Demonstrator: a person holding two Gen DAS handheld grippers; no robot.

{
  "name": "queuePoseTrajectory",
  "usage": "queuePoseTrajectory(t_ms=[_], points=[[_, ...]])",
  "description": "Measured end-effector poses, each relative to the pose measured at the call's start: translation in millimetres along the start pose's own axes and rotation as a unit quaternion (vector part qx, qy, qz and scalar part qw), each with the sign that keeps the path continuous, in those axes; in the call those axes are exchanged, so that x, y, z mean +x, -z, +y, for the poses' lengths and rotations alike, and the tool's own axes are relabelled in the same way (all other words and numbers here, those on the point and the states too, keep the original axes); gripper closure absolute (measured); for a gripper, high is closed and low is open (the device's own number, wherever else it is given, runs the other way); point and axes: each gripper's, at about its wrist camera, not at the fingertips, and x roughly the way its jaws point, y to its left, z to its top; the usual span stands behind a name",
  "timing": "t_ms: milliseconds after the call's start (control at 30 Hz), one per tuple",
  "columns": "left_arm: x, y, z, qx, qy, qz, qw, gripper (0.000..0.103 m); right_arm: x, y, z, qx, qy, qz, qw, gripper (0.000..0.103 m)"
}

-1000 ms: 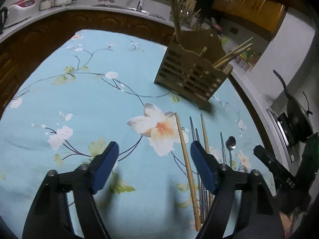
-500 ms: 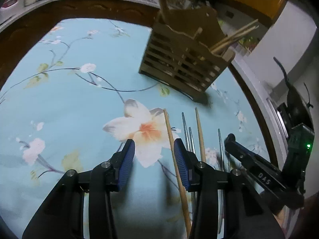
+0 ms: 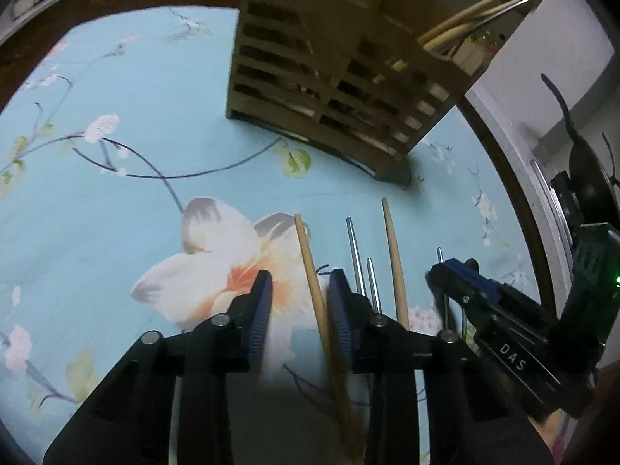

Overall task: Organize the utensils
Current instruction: 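Grasp a wooden chopstick with the left gripper while the right gripper grasps a metal chopstick, then lift both chopsticks and lower them into the wooden holder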

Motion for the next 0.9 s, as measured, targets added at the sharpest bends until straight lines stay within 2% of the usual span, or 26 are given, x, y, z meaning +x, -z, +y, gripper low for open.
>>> queuePoseTrajectory(t_ms=[133, 200, 267, 333, 500, 633, 900], points=[[4, -3, -7, 0.022, -0.014, -0.008, 0.9996, 0.081, 5, -4, 3, -0.015, 0.006, -0.001, 1.0, 0.084], [6, -4, -11, 0.033, -0.027, -0.01, 0.9991, 0.091, 8, -5, 7, -0.028, 0.018, -0.003, 0.999, 0.087], [7, -1, -12, 0.043, -0.027, -0.012, 0.9987, 0.096, 9, -4, 11, -0.041, 0.034, -0.005, 0.999, 0.091], [6, -1, -11, 0.044, -0.023, -0.014, 0.9987, 0.096, 8, -2, 12, -0.048, 0.04, -0.007, 0.998, 0.094], [0, 1, -3, 0.028, -0.002, -0.008, 0.9996, 0.099, 3, -5, 1, -0.001, -0.005, -0.002, 1.0, 0.099], [-21, 11, 6, 0.022, 0.012, -0.018, 0.9995, 0.099, -20, -4, 7, 0.009, -0.036, -0.021, 0.999, 0.099], [-99, 25, 9, 0.012, 0.053, -0.08, 0.9953, 0.099, -89, -9, 27, -0.005, -0.076, -0.083, 0.994, 0.099]])
